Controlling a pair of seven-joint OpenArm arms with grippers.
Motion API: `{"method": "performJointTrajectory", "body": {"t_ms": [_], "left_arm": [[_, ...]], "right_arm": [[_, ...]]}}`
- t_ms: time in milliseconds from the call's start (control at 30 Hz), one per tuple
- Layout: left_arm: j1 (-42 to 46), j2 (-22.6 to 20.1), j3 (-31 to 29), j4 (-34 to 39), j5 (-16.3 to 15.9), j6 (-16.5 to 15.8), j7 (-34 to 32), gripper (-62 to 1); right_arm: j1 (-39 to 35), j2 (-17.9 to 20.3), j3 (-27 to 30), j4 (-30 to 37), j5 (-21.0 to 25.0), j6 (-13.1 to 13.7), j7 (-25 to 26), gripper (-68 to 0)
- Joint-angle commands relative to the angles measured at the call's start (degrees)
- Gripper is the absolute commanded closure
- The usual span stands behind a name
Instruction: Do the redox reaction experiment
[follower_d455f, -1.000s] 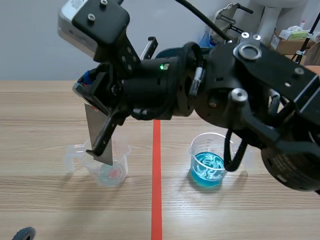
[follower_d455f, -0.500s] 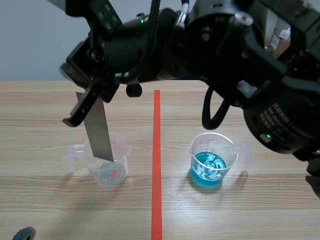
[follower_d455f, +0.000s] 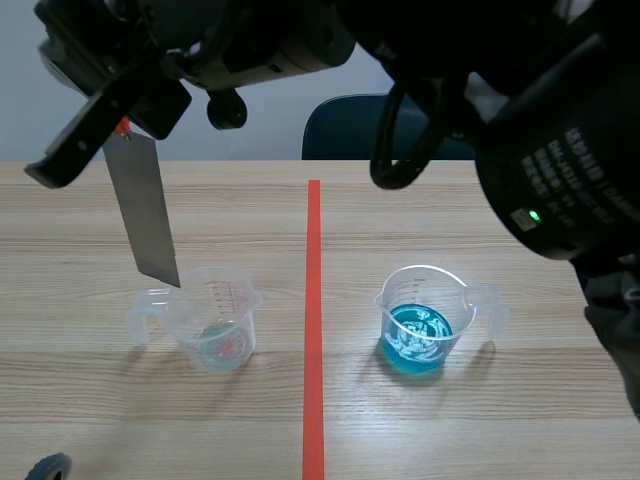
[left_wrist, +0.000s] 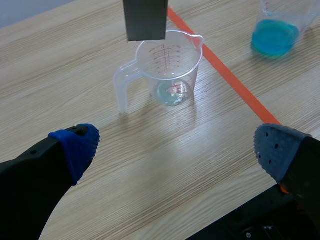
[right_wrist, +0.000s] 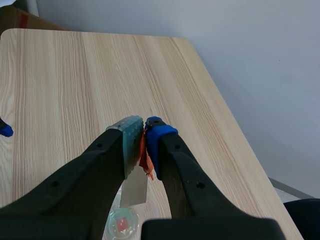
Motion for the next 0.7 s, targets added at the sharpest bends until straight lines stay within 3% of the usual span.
{"method": "performJointTrajectory", "body": {"t_ms": [0, 667], "left_arm": [[0.15, 0.17, -0.17, 0.83, -0.11, 0.11, -1.16, -62.3], [0.15, 0.17, -0.17, 0.83, -0.11, 0.11, -1.16, -62.3]], "right_arm": [[1.03, -0.2, 0.81, 0.24, 0.26, -0.24, 0.83, -0.6], [1.01, -0.15, 0.81, 0.44, 0.22, -0.24, -0.52, -0.6]]}}
